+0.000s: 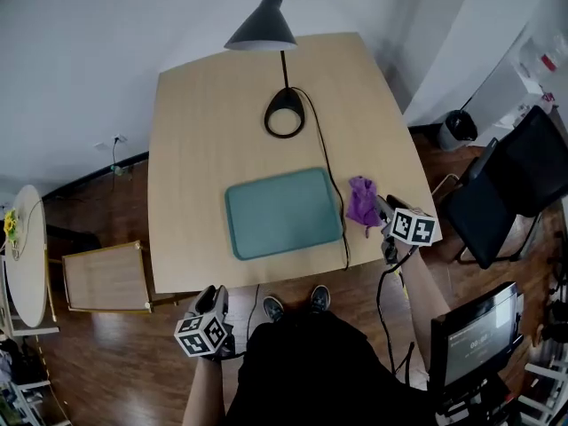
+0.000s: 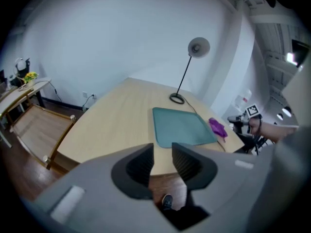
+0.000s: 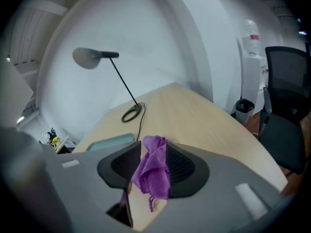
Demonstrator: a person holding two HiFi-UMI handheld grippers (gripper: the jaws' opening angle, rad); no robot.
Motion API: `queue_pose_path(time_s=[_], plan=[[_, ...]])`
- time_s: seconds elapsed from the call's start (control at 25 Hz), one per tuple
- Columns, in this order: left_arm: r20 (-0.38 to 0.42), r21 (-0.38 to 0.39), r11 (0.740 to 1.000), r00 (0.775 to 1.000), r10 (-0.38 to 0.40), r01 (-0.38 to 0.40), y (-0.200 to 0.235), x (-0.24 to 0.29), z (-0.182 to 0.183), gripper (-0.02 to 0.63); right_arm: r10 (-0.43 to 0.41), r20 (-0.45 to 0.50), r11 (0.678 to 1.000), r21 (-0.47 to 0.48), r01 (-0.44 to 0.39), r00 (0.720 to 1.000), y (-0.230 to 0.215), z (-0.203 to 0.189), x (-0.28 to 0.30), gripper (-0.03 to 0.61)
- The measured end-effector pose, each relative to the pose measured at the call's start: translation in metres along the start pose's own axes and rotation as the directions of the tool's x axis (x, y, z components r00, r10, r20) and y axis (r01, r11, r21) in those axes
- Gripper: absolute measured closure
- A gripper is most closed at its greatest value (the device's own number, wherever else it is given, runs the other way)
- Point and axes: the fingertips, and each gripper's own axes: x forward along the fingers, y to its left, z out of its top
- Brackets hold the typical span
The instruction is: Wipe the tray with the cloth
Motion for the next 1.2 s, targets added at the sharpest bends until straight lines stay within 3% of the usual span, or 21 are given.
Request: queue_pose_path(time_s=[0.24, 0.36, 0.44, 0.52, 0.64, 0.8, 0.96, 1.08, 1.2], plan=[[0.164, 0.033, 0.997, 0.984, -0.072, 0.068, -0.015, -0.029, 0.050, 0.474, 0.088, 0.226, 0.996, -0.002, -0.090, 0.970, 0.056, 0.000, -0.113, 0.420], [0.257, 0.058, 0.991, 0.957, -0.133, 0.122, -0.019, -0.050, 0.072, 0.476, 0.128, 0.319, 0.990, 0.020, -0.142, 0.939, 0.097, -0.008, -0.163, 0.420], [0.311, 0.100, 0.982, 0.932, -0.185, 0.161, -0.026, -0.071, 0.080, 0.476, 0.154, 0.357, 0.987, -0.018, -0.158, 0.921, 0.132, -0.017, -0.193, 0.420], [0.361, 0.191, 0.962, 0.898, -0.252, 0.194, -0.043, -0.097, 0.083, 0.476, 0.166, 0.385, 0.984, -0.120, -0.129, 0.908, 0.170, -0.028, -0.221, 0.420], [0.426, 0.345, 0.912, 0.829, -0.363, 0.222, -0.084, -0.147, 0.085, 0.476, 0.190, 0.417, 0.954, -0.291, -0.068, 0.889, 0.231, -0.046, -0.254, 0.425], [0.507, 0.446, 0.860, 0.721, -0.473, 0.250, -0.127, -0.206, 0.072, 0.485, 0.283, 0.416, 0.908, -0.406, -0.102, 0.864, 0.303, -0.062, -0.285, 0.437], [0.553, 0.548, 0.816, 0.652, -0.518, 0.183, -0.146, -0.255, 0.060, 0.500, 0.364, 0.491, 0.845, -0.532, -0.058, 0.791, 0.344, -0.056, -0.320, 0.479], [0.577, 0.569, 0.812, 0.642, -0.505, 0.128, -0.152, -0.272, 0.060, 0.506, 0.414, 0.532, 0.823, -0.565, -0.055, 0.739, 0.357, -0.052, -0.338, 0.482], [0.600, 0.531, 0.840, 0.649, -0.468, 0.115, -0.159, -0.277, 0.061, 0.506, 0.446, 0.538, 0.815, -0.574, -0.077, 0.715, 0.361, -0.049, -0.350, 0.486]])
